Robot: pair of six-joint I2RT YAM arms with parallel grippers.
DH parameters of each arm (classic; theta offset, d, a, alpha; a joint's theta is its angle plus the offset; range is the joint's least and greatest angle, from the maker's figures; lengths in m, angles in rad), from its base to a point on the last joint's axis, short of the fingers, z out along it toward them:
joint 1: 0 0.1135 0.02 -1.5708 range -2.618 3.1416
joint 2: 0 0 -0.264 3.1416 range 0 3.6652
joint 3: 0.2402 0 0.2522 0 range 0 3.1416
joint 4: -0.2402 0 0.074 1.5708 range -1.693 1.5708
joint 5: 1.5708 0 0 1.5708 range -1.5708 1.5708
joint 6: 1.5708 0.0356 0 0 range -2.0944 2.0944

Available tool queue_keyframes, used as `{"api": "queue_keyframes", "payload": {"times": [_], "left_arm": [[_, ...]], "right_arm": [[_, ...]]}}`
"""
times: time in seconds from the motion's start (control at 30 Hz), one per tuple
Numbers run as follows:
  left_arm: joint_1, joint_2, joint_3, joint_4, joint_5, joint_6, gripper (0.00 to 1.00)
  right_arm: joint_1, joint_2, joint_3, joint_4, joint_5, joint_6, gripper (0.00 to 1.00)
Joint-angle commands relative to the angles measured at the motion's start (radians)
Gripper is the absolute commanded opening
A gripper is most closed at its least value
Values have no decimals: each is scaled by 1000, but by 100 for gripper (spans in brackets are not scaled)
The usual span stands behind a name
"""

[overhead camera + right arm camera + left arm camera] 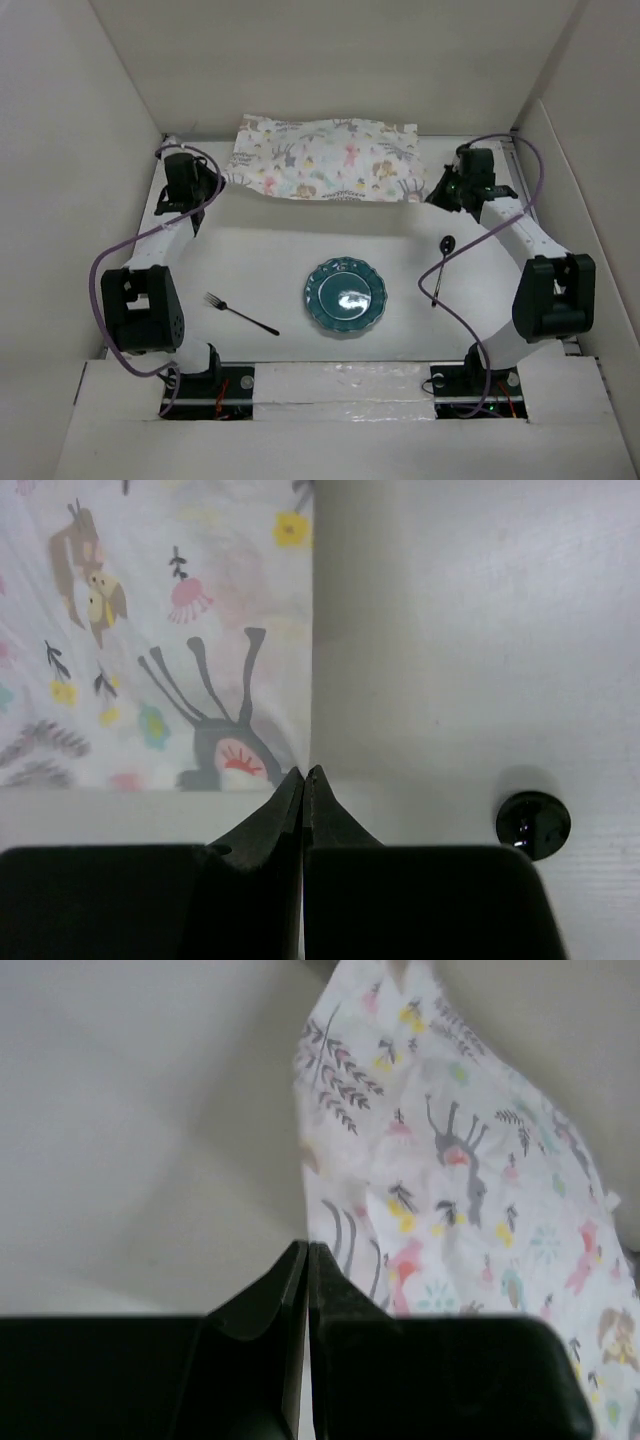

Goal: Set the dinner table for one person

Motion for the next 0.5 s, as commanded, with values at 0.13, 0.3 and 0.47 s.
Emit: {"api": "queue_keyframes", "payload": {"times": [0.13, 0.3, 0.47], "left_arm": [[5, 64, -134, -82, 64, -2, 0], [5, 31, -205, -94, 43, 15, 0], [5, -38, -271, -156, 26, 53, 0]], "right_arm": [[-4, 66, -132, 80, -17, 6, 0], [-4, 15, -256, 85, 0, 9, 0], [-15, -49, -364, 86, -9, -2, 0]]}}
